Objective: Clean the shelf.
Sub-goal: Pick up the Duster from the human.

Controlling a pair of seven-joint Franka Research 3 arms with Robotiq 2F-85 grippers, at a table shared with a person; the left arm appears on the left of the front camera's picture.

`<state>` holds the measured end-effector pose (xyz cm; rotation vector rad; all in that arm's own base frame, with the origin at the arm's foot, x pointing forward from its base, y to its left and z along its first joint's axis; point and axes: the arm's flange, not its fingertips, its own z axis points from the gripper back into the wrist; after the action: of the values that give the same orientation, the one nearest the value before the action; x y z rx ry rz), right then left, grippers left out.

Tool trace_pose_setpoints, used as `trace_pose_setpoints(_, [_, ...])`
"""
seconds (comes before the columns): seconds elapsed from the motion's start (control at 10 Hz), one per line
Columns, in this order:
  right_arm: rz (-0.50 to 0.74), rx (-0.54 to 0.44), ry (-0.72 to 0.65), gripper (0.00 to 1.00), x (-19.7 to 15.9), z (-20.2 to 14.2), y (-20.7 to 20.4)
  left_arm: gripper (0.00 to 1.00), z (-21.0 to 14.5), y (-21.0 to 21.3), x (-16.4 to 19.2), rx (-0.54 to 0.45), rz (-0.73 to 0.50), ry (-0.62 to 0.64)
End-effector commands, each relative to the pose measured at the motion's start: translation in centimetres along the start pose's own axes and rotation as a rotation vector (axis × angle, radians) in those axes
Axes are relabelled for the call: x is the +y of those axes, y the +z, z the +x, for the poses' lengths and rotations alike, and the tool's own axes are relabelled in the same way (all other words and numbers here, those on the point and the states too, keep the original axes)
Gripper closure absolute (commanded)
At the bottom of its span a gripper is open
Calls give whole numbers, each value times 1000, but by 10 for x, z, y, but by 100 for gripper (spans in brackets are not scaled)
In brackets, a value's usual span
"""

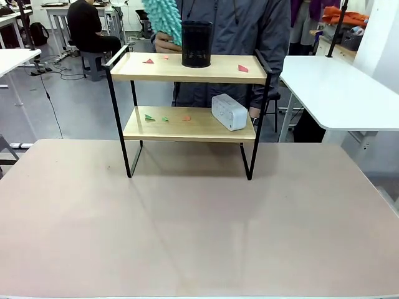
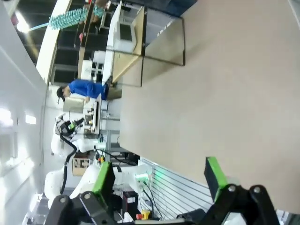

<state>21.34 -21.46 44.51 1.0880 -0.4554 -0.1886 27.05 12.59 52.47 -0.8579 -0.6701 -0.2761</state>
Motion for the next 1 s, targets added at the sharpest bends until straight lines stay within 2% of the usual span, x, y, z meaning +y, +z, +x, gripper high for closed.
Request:
trace_pose_setpoints(0.0, [-3,1,42,0,3,-6,8,0,-3,9,7,-27,-14,-19])
trace_pose_setpoints(0.8, [-3,1,42,0,3,-6,8,0,-6,10,7,-14,5,4])
trace_pose_setpoints(0.9, [-3,1,42,0,3,-6,8,0,-1,7,8,-6,-51,-19])
